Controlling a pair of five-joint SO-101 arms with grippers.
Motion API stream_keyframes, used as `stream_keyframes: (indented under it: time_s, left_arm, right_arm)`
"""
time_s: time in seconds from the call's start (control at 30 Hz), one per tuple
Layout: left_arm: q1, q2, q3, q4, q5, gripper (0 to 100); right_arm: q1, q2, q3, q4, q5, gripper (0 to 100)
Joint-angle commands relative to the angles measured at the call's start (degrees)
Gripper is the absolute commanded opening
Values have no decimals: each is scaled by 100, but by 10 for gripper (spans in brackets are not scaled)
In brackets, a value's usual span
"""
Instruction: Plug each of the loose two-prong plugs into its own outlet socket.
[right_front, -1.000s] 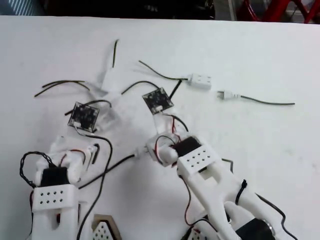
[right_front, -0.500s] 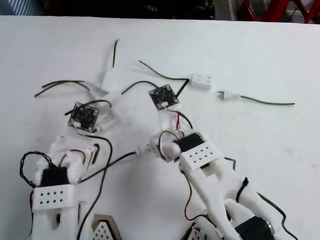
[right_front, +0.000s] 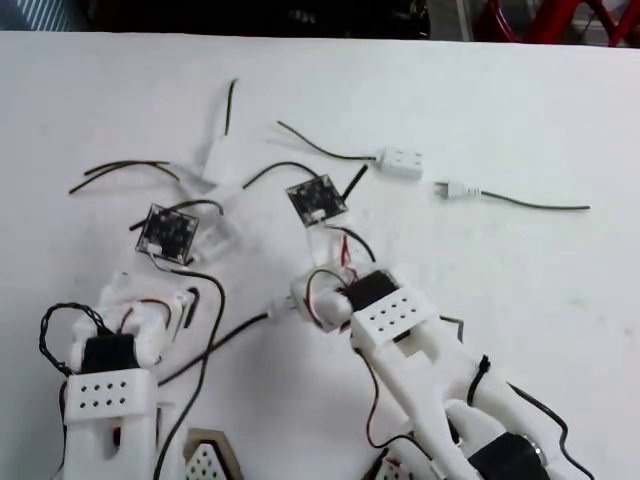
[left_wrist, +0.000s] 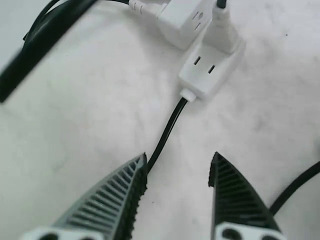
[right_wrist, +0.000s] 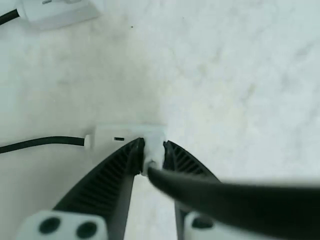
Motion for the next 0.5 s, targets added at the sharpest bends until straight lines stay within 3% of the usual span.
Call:
stream_keyframes:
  time_s: [0.0,0.47]
  left_arm:
    - [-66,-154,-35,-114,0,204]
    - [-66,-145,-35,-114,0,204]
  right_arm:
    - [-110,242,26,75,-44,16]
    - [-400,1543,-193,57,255,16]
